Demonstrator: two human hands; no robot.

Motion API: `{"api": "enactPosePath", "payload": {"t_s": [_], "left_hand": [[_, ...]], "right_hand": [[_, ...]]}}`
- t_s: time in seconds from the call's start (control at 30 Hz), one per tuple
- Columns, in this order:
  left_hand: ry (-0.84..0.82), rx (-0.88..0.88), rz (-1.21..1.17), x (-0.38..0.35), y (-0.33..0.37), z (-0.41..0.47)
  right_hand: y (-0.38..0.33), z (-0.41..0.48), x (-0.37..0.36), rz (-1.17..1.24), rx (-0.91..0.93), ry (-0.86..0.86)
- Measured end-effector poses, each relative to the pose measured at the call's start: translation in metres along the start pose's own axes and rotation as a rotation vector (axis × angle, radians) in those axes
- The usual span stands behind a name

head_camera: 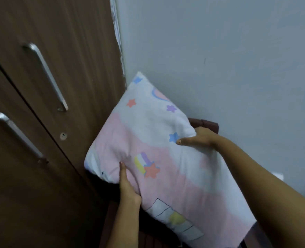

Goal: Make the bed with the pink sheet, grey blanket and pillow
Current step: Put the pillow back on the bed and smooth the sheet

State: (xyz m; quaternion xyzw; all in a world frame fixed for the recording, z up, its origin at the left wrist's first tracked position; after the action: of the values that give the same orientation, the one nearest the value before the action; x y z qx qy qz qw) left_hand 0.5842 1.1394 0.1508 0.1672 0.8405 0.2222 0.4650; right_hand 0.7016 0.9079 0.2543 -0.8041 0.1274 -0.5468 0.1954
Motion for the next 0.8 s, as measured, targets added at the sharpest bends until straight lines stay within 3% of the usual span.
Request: {"api": "enactPosePath", "payload": {"t_s": [0.03,0.07,0.2,0.3,0.37,0.53,0.8], "left_hand": [[0.050,0.054,0.033,0.001,-0.003,0.000],[-0.072,0.051,0.037,-0.020,0.003,-0.008],[-0.258,-0.015,0.290,-0.108,0.028,0.000],[-0.423,-0.117,0.576,-0.189,0.029,-0.017],[-0.447,-0.229,0.701,-0.223,0.023,-0.027],[-0.337,-0.498,0.911,-0.272,0.018,-0.054],[-0.407,-0.523,0.717,-0.317,0.003,-0.086]], "right_hand": [[0.009,-0.008,0.014,0.081,0.002,0.036],[0.021,-0.018,0.028,0.164,-0.010,0.087],[0.084,-0.060,0.042,0.631,-0.168,0.251],[0.116,-0.086,0.033,0.959,-0.229,0.359],[0.123,-0.099,0.026,1.110,-0.228,0.352],[0.146,-0.136,0.034,1.274,-0.255,0.568],[0.174,-0.197,0.075,1.331,-0.382,0.980]]}}
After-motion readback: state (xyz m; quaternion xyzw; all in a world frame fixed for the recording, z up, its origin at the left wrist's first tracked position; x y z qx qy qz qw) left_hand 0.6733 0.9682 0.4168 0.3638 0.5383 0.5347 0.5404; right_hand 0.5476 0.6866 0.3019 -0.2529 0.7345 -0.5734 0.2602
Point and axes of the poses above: each hand's wrist, its own z-axis towards the middle knuckle, its own x-axis out of the back of the hand, y = z × x, the point moved 9 cm from there along z, towards the middle knuckle, and after that the axes turned 11 degrees about -z, right-handed, at the moved point
